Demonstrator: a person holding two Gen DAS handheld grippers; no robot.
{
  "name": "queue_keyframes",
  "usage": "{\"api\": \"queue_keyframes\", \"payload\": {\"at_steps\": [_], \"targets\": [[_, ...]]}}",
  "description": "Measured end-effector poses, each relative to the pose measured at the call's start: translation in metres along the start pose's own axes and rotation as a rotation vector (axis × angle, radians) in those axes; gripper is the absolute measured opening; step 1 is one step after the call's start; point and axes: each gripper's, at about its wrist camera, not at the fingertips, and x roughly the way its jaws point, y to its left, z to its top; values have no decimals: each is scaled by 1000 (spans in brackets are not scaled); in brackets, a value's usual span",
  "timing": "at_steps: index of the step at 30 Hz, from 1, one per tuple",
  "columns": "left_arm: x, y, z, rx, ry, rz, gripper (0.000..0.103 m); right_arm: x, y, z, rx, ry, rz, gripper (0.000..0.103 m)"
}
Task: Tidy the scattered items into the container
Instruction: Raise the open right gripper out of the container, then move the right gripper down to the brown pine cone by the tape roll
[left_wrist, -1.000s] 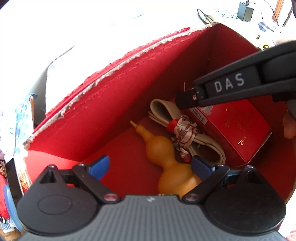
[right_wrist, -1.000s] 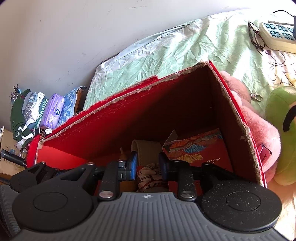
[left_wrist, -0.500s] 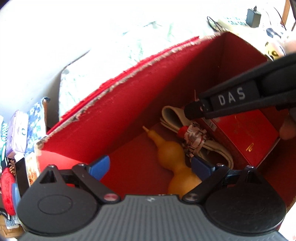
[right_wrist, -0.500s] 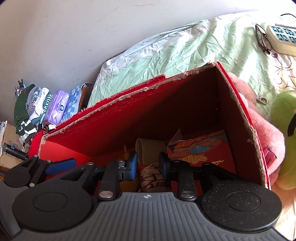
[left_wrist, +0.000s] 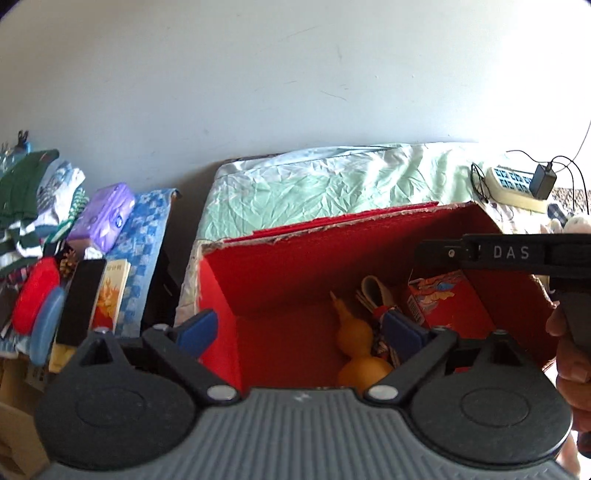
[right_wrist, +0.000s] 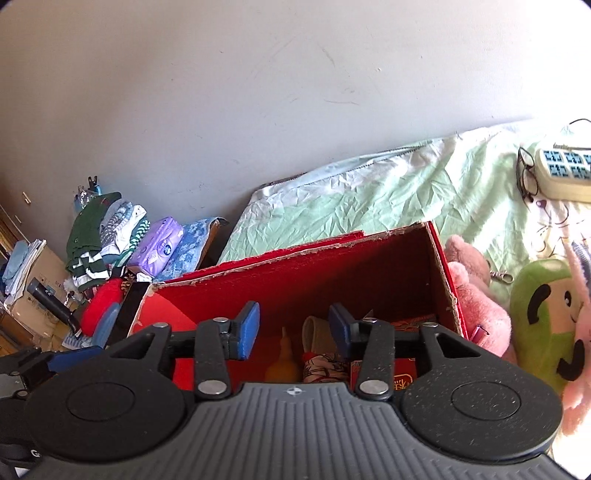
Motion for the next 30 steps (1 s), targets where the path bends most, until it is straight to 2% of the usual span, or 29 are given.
{"api": "queue_keyframes", "payload": {"at_steps": [1,2,3,7,11,15,18,20,30], "targets": [[16,-3,-7,-13,4,19,96,-5,1,-3,-7,-8,5,56],[3,-3,-8,-27,8,42,96,-11,2,-6,-16,-16,12,59],[14,4,-16,-41,13,63,96,-15,3,-8,-27,-21,13,59],[14,-26,-52,-84,39,153,96,-32,5,-17,-54,-19,0,69],[16,-45,-59,-146,61,208,96,-50,7,-24,-89,-26,14,75],[12,-28,-57,-194,85,243,96,-62,10,-33,-139,-30,-7,75],[3,-28,-68,-214,102,261,96,-69,4,-40,-100,-15,17,75],[-1,-26,-75,-226,113,263,96,-72,3,-44,-90,6,27,74],[-5,-16,-98,-266,143,279,96,-74,22,-78,-212,121,117,72]]}}
